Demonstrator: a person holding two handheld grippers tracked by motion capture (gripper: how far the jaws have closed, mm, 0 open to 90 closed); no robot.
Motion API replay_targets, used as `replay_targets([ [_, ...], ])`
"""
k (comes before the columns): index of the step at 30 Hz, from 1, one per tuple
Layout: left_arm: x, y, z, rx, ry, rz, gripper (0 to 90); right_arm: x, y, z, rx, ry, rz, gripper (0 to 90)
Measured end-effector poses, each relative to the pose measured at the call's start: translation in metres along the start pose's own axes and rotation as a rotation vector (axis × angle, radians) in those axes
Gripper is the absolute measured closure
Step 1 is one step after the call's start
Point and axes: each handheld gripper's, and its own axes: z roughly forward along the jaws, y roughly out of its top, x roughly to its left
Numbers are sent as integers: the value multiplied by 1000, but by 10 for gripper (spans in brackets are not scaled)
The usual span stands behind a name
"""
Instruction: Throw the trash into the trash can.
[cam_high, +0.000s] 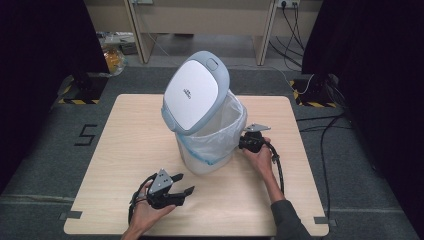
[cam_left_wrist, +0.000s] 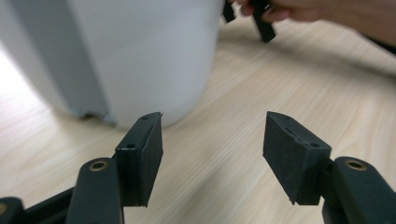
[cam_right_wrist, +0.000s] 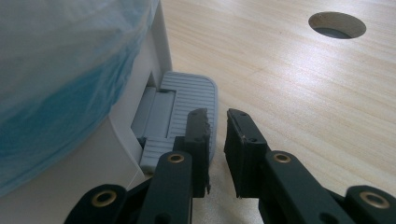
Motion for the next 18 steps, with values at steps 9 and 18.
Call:
replay_targets([
  [9,19,-24,-3,77,41,-13,369,0,0,0,0,-1,-1,788],
  [18,26,-27,-6,182,58,-8,337,0,0,0,0,-1,0,788],
])
